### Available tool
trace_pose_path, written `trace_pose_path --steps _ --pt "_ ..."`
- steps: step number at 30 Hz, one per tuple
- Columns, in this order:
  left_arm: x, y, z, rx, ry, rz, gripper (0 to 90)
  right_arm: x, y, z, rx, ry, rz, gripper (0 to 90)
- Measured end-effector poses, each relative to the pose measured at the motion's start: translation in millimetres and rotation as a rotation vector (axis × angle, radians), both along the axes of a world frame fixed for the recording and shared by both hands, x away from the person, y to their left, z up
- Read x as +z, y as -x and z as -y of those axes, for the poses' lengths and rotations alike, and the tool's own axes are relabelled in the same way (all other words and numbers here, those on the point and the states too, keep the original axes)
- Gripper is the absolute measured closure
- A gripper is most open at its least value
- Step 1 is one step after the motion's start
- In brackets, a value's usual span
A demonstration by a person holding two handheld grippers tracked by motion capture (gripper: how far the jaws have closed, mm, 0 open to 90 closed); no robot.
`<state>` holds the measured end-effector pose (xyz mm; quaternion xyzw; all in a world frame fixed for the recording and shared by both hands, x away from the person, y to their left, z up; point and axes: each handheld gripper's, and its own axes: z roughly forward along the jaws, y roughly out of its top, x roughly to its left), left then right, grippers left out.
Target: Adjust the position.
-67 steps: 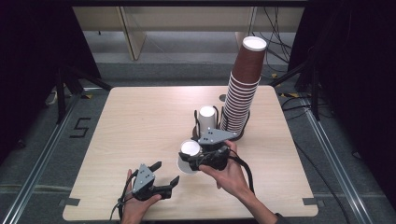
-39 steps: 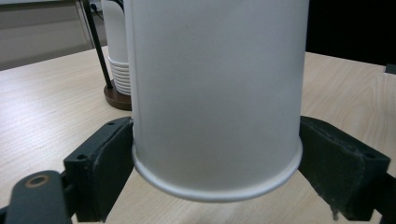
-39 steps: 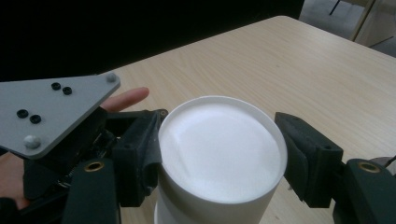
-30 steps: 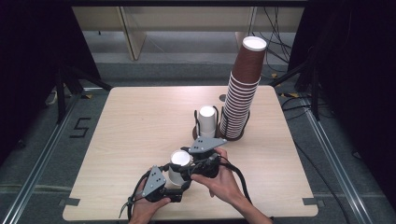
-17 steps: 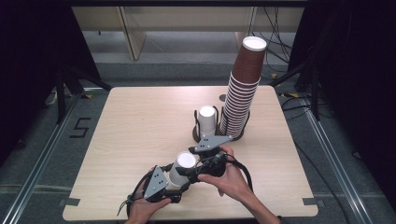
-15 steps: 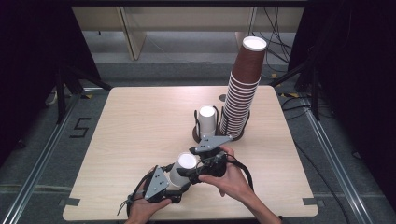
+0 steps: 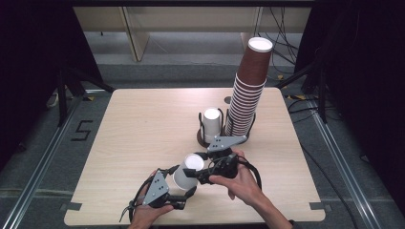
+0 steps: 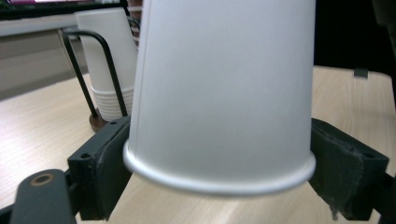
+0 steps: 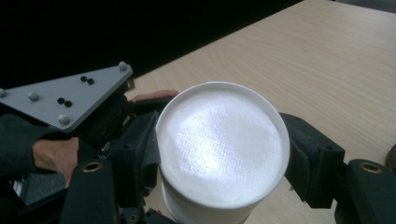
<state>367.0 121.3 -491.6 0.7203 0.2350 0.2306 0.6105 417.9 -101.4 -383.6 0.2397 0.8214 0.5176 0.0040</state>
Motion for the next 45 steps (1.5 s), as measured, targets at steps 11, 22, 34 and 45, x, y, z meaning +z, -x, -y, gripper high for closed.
trace_pose_path --steps 11,22,34,45 --pt "5.0 0.4 -4.0 -0.036 0.023 0.01 18.9 -0.7 -3.4 6.5 0.012 -0.056 -0.07 33.0" --pt "12.6 0.9 -9.5 -0.078 -0.161 0.006 24.5 6.8 -6.1 18.7 0.084 0.106 0.027 20.9" --pt "18.3 5.3 -6.1 -0.152 -0.342 0.017 24.5 2.6 4.4 14.9 0.25 0.281 0.103 21.4" --pt "16.0 6.3 -4.5 -0.191 -0.313 0.019 21.0 -4.8 2.2 12.0 0.311 0.271 0.059 33.2"
